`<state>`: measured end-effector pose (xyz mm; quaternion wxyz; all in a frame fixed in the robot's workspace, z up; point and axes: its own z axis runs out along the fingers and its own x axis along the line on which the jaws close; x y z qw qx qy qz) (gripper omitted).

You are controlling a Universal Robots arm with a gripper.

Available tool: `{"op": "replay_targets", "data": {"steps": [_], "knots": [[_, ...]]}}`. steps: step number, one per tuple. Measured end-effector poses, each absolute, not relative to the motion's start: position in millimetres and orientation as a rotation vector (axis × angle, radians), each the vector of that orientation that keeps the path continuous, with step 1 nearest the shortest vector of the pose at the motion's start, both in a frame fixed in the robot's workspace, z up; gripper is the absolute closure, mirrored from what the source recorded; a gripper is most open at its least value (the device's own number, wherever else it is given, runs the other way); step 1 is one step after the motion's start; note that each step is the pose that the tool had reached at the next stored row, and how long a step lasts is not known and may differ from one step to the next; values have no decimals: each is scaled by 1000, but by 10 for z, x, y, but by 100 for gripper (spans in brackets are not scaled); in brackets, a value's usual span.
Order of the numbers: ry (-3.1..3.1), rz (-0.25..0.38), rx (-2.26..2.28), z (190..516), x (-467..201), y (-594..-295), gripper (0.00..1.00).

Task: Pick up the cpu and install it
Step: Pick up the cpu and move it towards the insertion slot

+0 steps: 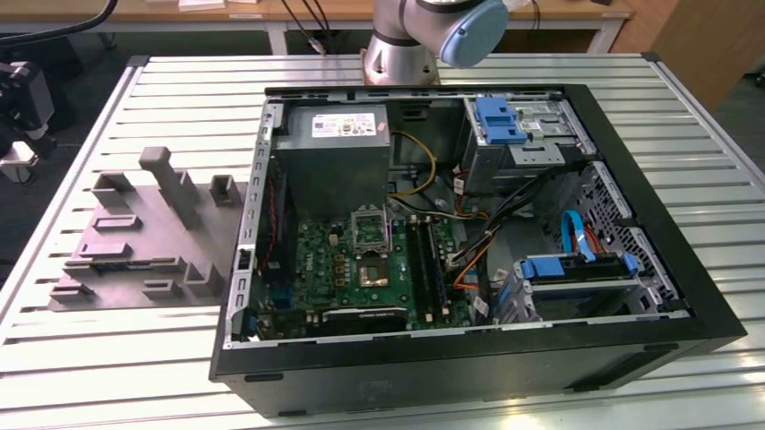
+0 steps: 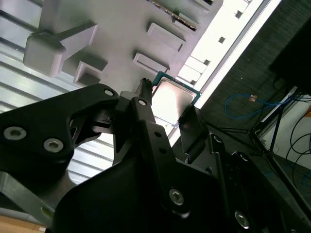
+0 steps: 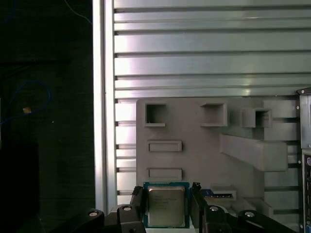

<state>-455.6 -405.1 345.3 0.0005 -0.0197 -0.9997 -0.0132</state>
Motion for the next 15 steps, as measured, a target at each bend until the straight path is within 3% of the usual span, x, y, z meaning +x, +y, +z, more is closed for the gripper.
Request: {"op": "replay_targets", "data": {"steps": [15], "knots": [[-3140, -41, -62, 3551, -4556, -4051, 53]]}}
